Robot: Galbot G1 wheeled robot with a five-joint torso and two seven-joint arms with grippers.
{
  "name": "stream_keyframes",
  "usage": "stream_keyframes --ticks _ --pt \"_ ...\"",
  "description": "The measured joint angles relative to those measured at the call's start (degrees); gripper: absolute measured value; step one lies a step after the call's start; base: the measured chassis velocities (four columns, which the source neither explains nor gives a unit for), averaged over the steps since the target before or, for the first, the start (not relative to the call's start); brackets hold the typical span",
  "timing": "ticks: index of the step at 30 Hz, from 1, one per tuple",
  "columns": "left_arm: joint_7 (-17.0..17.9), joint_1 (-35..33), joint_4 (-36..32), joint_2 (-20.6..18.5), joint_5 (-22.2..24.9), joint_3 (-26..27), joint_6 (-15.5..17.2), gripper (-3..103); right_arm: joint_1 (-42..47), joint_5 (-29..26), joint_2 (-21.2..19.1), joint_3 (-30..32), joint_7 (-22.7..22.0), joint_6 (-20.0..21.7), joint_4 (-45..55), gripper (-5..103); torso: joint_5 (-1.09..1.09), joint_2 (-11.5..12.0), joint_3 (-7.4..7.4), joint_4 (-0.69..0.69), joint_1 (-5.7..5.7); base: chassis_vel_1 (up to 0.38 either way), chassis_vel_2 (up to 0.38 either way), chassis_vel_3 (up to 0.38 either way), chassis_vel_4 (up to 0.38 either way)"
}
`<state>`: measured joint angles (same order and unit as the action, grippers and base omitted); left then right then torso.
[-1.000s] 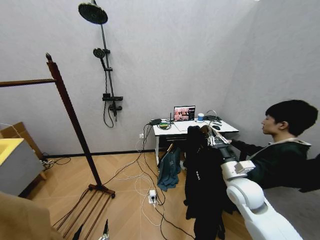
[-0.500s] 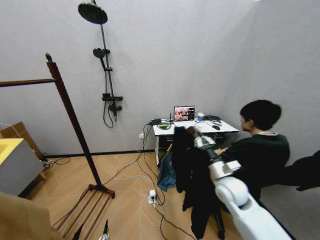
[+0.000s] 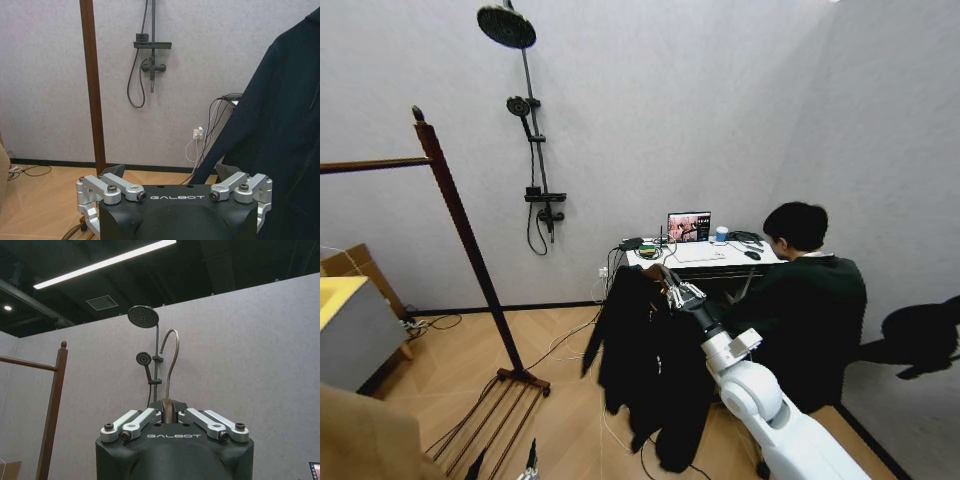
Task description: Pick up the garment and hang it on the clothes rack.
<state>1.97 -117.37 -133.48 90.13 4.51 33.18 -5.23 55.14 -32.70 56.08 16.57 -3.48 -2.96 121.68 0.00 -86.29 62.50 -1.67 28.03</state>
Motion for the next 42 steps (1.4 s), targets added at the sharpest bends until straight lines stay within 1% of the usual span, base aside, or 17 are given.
stream_keyframes --ticks 4,8,12,16,23,29,34,35,36,42 --pt "0.00 0.00 0.00 0.00 0.00 0.00 0.00 100 1.27 -0.46 -0.86 1.91 0.55 0.03 0.80 9 0.00 -0.01 0.00 -0.01 -0.01 -0.089 0.117 0.106 -0.112" --pt "0.00 0.00 0.00 0.00 0.00 0.00 0.00 100 2.72 -0.54 -1.27 3.57 1.31 -0.80 1.33 9 0.01 0.01 0.00 -0.01 0.02 -0.168 0.158 0.168 -0.177" --pt "0.00 0.00 0.00 0.00 0.00 0.00 0.00 100 3.49 -0.75 -1.59 4.45 2.18 -1.42 1.44 9 0.00 0.03 0.02 0.00 0.08 -0.160 0.146 0.143 -0.178" --pt "0.00 0.01 0.00 0.00 0.00 0.00 0.00 100 4.12 -1.40 -1.98 5.58 3.16 -1.84 1.46 9 0.00 0.04 0.02 -0.01 0.06 -0.049 0.041 0.028 -0.023" --pt "0.00 0.00 0.00 0.00 0.00 0.00 0.00 100 4.02 -2.20 -2.29 6.16 3.17 -1.46 1.85 9 0.00 -0.02 -0.01 -0.01 -0.03 0.077 -0.021 -0.019 0.044" --pt "0.00 0.00 0.00 0.00 0.00 0.00 0.00 100 3.69 -2.96 -2.72 7.28 1.67 0.29 2.56 9 0.00 0.00 0.00 -0.01 0.00 0.043 0.021 0.036 0.036" --pt "0.00 0.01 0.00 0.00 0.00 0.00 0.00 100 3.35 -3.63 -2.79 7.57 1.55 0.82 3.05 9 0.01 0.00 0.01 -0.01 0.01 0.055 0.076 0.083 0.054" --pt "0.00 0.01 0.00 0.00 0.00 0.00 0.00 100 3.27 -3.79 -2.79 7.65 1.55 0.94 3.21 9 0.00 0.01 0.01 0.01 0.02 0.086 0.096 0.079 0.082" --pt "0.00 0.01 0.00 0.00 0.00 0.00 0.00 100 3.25 -3.96 -2.79 7.92 1.60 1.00 3.27 9 0.00 0.01 0.00 0.00 0.02 0.099 0.101 0.100 0.089" --pt "0.00 0.01 0.00 0.00 0.00 0.00 0.00 100 2.85 -4.47 -2.60 8.36 1.54 1.10 3.16 9 0.00 0.01 0.01 0.00 0.01 0.110 0.102 0.098 0.106"
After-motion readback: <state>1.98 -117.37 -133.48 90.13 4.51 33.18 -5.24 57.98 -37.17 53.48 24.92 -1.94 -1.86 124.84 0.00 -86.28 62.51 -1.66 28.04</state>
